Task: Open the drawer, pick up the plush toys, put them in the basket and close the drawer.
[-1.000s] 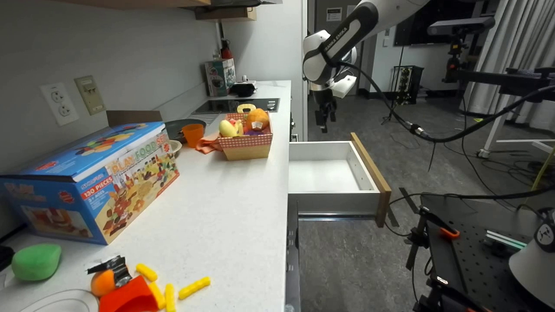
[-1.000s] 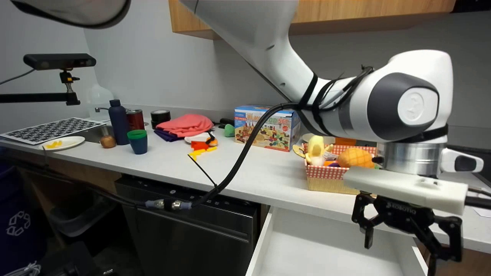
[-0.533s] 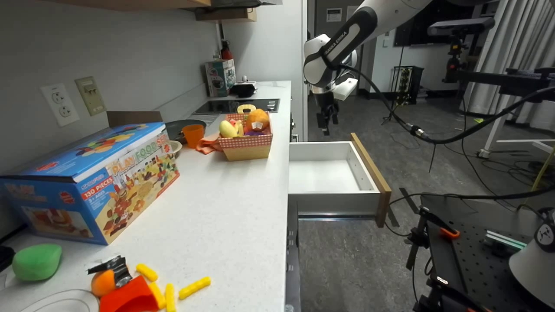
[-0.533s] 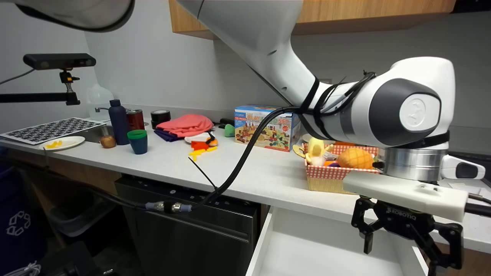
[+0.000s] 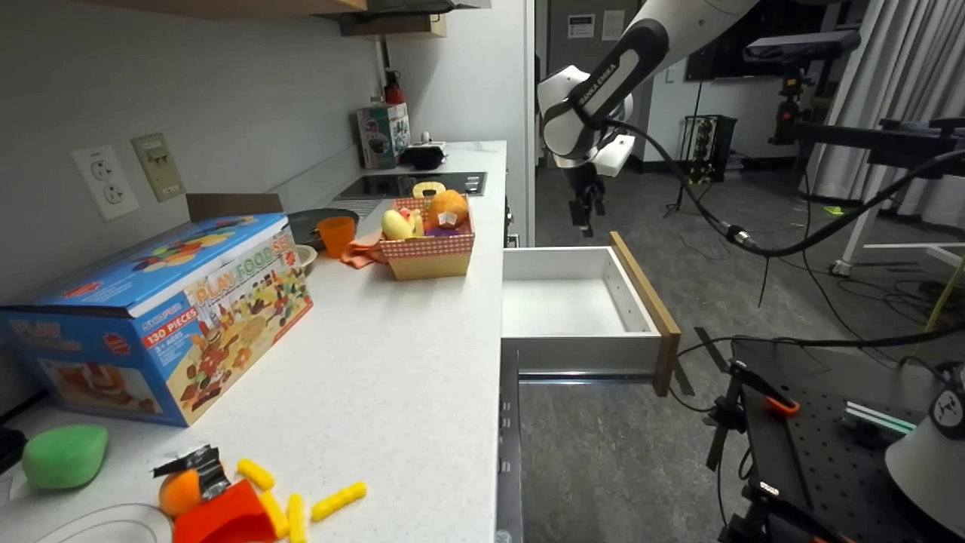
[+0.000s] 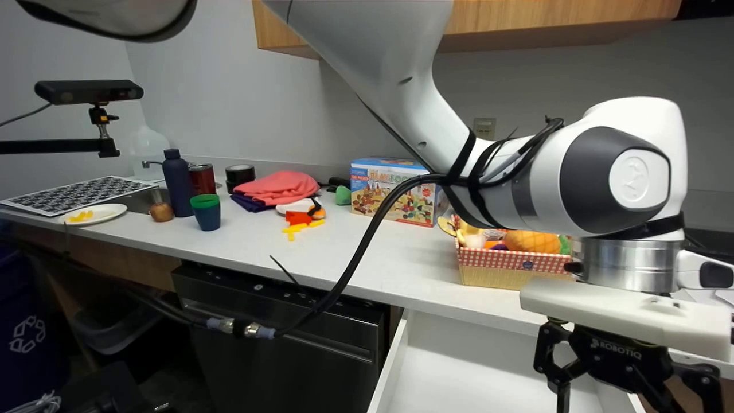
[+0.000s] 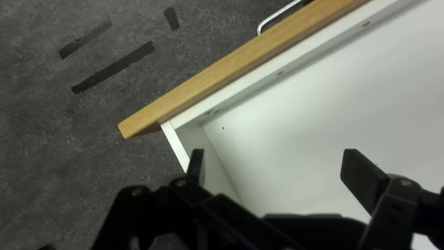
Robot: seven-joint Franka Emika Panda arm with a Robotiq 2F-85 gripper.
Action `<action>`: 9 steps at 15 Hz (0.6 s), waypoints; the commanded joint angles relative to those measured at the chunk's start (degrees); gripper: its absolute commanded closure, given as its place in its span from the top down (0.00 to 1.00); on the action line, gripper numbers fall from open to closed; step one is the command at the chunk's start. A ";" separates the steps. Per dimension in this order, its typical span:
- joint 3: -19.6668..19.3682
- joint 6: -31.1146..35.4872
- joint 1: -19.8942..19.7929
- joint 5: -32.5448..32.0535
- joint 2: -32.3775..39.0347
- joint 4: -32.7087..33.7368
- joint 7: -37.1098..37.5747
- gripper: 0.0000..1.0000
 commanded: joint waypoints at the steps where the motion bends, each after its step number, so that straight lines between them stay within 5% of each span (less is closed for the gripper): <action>1: -1.17 1.79 -0.64 -4.24 -5.20 -7.20 -1.92 1.00; 9: -0.77 -3.11 -1.83 -5.67 -0.40 -7.35 -6.70 1.00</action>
